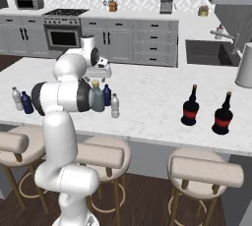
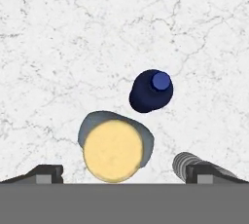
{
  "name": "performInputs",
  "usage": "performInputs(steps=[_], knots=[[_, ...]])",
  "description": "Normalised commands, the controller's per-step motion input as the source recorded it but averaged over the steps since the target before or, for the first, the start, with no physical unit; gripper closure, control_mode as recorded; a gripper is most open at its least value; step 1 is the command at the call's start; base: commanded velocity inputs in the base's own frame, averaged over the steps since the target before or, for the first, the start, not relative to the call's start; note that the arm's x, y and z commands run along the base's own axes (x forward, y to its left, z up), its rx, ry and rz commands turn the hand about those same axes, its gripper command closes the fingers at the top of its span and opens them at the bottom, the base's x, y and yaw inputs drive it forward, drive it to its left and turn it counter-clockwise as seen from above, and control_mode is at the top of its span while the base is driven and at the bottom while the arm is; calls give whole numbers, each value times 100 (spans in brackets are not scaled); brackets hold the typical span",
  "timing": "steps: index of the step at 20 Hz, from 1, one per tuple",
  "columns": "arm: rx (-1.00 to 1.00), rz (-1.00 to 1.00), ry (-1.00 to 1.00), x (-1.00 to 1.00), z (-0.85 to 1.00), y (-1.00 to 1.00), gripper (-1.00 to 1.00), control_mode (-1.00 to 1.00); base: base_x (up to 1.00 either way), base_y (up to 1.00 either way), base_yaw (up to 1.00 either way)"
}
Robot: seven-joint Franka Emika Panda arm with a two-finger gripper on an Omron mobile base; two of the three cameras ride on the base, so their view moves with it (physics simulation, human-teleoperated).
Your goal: Move the plastic bottles in the middle to the plastics group, and the glass bottles in the middle to the glass group.
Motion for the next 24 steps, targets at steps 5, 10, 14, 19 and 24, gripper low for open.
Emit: performInputs(steps=[5,10,14,19,24], knots=[[0,1,4,0,-22,2,-100,-100,0,0,0],[0,0,0,15,-37,6,-100,-100,0,0,0],[0,0,0,16,-28,2,-100,-100,0,0,0],[0,0,0,0,0,0,100,-100,0,0,0],[0,0,0,0,0,0,100,-100,0,0,0]])
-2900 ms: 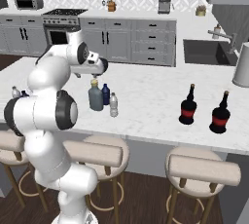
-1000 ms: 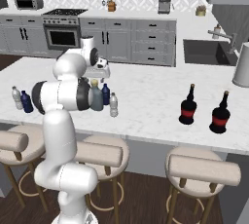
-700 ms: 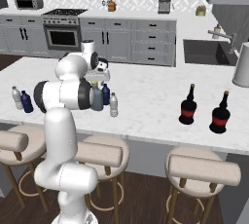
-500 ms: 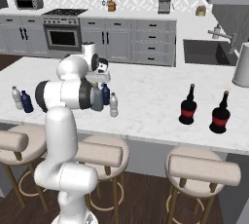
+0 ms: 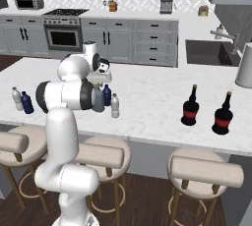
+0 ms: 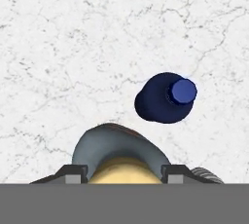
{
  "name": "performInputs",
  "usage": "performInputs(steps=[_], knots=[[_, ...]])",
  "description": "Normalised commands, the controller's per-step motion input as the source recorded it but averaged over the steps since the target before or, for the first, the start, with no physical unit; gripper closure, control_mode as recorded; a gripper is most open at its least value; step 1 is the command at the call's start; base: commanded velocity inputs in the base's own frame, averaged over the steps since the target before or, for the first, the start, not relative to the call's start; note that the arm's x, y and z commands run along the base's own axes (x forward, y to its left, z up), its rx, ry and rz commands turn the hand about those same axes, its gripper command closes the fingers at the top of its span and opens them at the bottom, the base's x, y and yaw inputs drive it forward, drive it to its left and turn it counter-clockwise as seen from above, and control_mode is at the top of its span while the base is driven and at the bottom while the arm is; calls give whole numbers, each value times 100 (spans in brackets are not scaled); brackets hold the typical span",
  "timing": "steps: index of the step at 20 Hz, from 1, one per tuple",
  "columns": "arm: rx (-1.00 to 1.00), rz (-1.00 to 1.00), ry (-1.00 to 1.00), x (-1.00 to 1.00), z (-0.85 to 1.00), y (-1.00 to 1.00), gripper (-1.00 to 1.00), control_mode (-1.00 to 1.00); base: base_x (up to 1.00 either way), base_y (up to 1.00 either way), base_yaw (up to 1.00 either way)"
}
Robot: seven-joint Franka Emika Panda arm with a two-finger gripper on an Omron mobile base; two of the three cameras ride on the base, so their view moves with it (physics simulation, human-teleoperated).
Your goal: Move the plastic bottles in the middle to the plastics group, and the glass bottles in the middle to the glass group.
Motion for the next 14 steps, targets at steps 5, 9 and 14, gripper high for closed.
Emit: performInputs(steps=[5,9,14], knots=[[0,0,-6,-17,20,0,100,-100,0,0,0],[0,1,-10,-45,68,3,100,-100,0,0,0],[0,8,-4,-89,77,0,100,-100,0,0,0]])
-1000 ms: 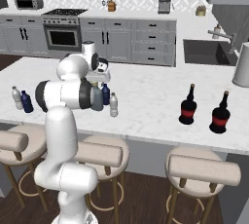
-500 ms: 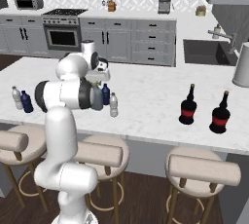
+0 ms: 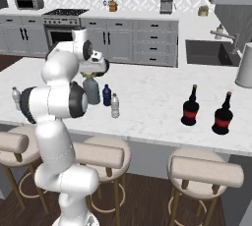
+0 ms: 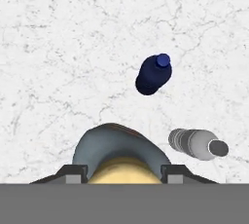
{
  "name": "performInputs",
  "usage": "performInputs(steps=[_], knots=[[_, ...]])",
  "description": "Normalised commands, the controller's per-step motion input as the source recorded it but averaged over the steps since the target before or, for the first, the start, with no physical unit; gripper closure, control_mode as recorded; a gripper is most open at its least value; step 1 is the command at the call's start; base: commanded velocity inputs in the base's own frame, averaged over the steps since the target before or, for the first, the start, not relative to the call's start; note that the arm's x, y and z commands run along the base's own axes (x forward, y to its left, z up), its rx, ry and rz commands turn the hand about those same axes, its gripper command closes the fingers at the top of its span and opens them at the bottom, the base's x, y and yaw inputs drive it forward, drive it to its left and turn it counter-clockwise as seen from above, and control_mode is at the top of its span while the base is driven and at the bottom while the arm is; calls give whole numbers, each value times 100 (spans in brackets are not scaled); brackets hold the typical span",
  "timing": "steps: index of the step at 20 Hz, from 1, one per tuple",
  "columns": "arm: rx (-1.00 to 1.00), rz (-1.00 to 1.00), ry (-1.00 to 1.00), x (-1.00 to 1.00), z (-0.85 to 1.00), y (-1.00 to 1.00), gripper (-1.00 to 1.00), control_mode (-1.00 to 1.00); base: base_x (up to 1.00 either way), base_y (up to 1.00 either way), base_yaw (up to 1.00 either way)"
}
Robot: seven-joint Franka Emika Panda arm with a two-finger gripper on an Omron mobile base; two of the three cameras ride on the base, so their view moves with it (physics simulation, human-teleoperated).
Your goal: Move the plastic bottles in the middle to the plastics group, and the glass bottles in the middle to the glass group.
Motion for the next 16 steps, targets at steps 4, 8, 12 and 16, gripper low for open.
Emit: performInputs(steps=[4,8,12,16], knots=[[0,7,-6,-96,57,-14,100,-100,0,0,0],[0,1,-5,-100,25,-46,100,-100,0,0,0],[0,0,-9,-100,18,-63,100,-100,0,0,0],[1,3,-14,-100,13,-82,100,-100,0,0,0]])
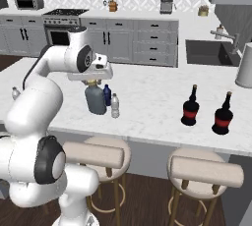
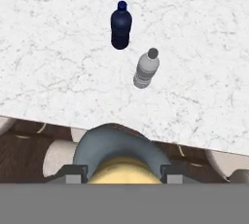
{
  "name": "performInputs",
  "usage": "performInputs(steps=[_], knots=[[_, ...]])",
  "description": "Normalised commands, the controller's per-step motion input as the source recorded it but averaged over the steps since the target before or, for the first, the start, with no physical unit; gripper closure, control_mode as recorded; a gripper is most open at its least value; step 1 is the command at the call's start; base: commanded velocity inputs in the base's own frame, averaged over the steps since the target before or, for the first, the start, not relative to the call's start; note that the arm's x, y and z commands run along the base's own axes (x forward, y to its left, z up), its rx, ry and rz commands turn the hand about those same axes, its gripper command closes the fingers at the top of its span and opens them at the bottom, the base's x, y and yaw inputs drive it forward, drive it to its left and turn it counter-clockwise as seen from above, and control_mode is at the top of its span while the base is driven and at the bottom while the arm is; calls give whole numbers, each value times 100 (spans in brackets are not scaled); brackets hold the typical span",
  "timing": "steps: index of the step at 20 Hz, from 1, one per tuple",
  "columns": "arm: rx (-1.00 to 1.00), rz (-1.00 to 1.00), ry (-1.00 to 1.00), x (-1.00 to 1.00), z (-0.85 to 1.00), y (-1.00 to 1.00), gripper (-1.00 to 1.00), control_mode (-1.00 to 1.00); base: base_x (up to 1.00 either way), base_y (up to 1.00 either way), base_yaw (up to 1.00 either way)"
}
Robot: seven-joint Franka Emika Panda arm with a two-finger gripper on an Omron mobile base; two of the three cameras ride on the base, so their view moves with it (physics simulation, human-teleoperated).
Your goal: Move the plastic bottles in the middle to the plastics group, and the glass bottles in the middle to the glass group.
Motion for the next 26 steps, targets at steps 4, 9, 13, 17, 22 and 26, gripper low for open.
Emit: performInputs(steps=[4,9,13,17,22,26], knots=[[3,6,-16,-92,8,-78,100,-100,0,0,0],[0,4,-16,-21,12,-97,100,-100,0,0,0],[0,4,-6,0,16,-98,100,-100,0,0,0],[0,1,0,0,4,-85,100,-100,0,0,0],[-6,0,30,49,30,-36,100,-100,0,0,0],[-13,0,47,61,18,-5,100,-100,0,0,0]])
